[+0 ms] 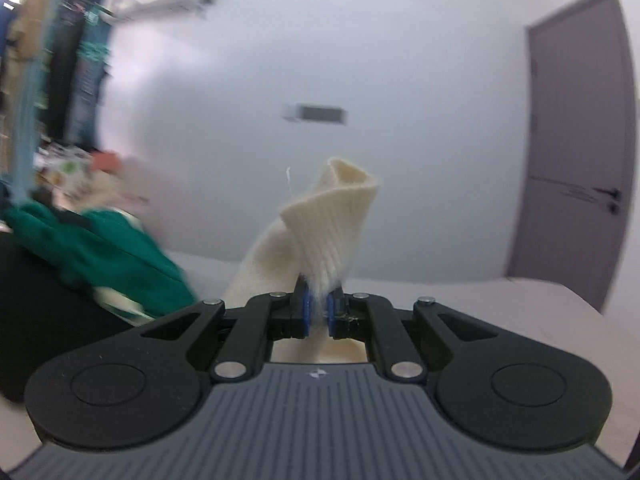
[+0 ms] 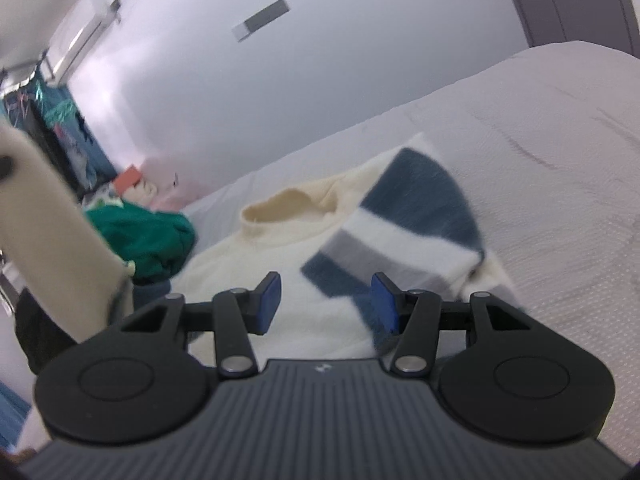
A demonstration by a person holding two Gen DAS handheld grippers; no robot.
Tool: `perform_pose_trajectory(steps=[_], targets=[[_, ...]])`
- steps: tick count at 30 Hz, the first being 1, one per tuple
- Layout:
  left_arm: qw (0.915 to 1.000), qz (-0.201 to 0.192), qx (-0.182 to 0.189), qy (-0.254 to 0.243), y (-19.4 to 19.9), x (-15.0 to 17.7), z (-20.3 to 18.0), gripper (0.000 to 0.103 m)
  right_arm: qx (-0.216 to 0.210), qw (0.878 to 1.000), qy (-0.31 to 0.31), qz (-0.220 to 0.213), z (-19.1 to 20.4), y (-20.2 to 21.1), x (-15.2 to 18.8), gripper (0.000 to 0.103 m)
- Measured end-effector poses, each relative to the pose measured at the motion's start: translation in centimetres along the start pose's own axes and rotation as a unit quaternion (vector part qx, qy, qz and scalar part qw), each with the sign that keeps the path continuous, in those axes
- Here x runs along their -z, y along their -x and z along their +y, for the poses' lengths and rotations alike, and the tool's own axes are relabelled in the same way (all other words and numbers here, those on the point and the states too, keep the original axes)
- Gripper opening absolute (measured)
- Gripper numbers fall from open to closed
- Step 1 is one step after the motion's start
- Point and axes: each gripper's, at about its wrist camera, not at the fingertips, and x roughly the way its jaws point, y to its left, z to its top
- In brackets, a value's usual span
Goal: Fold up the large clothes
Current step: 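Lay the held sleeve across the sweater body and open the left gripper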
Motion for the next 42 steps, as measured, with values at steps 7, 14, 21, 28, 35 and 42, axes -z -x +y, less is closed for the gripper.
perform_pose_trajectory(steps=[7, 14, 21, 28, 35, 42], targets=[[0.9936, 0.085, 0.073, 0.012, -7.0, 7.9, -10.6, 0.01, 0.042, 0.997, -0.064, -0.024, -5.9, 0.5, -1.4, 0.054], [0.9816, 0.165, 0.095, -0.021, -12.1, 15.5, -15.4, 0.01, 0.076, 0.991, -0.101, -0.055, -10.4, 0.2, -2.3, 0.054], [0.9771, 0.183, 0.107, -0.025, -13.7, 17.1, -12.8, 0.011, 0.072, 0.988, -0.121, -0.056, -11.6, -0.4, -2.3, 0.054], [0.9598, 0.229, 0.16, 0.025, -12.0, 15.9, -9.1, 0.082, 0.078, 0.987, -0.119, -0.071, -11.6, 0.8, -2.2, 0.054], [0.9635, 0.223, 0.147, 0.023, -9.0, 14.3, -4.7, 0.082, 0.065, 0.993, -0.064, -0.073, -8.6, 0.9, -1.9, 0.054], [0.9725, 0.211, 0.097, 0.009, -7.9, 12.0, 2.9, 0.082, 0.02, 0.997, 0.03, -0.063, -3.8, -0.2, -1.2, 0.054]])
